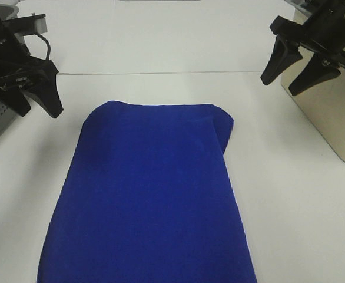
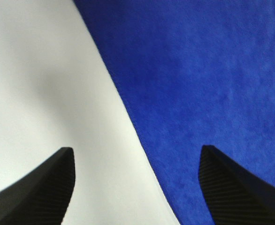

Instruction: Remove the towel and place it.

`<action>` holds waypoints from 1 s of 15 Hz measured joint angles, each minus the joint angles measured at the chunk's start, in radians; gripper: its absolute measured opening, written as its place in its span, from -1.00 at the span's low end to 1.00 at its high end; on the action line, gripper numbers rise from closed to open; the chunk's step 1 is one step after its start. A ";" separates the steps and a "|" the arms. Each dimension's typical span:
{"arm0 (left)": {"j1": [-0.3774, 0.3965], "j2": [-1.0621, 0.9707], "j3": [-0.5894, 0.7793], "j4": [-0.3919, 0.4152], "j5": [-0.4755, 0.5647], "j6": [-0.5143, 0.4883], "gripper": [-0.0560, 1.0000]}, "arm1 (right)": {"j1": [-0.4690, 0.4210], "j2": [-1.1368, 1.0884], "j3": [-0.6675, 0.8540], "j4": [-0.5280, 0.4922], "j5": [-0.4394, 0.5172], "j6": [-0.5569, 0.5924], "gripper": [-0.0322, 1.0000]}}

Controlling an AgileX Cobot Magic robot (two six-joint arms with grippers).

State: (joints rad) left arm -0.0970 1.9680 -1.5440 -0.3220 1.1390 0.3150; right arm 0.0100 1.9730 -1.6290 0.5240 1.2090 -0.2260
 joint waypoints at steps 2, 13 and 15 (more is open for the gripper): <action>0.024 0.074 -0.080 0.000 -0.009 0.002 0.42 | 0.000 0.064 -0.090 -0.016 0.002 0.001 0.32; 0.027 0.456 -0.479 -0.023 -0.096 0.019 0.42 | 0.000 0.446 -0.444 -0.027 -0.020 -0.019 0.33; 0.027 0.480 -0.491 -0.029 -0.108 0.023 0.42 | 0.000 0.479 -0.448 -0.022 -0.020 -0.019 0.33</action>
State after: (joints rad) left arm -0.0700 2.4480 -2.0350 -0.3510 1.0310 0.3380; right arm 0.0100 2.4520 -2.0770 0.5020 1.1890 -0.2450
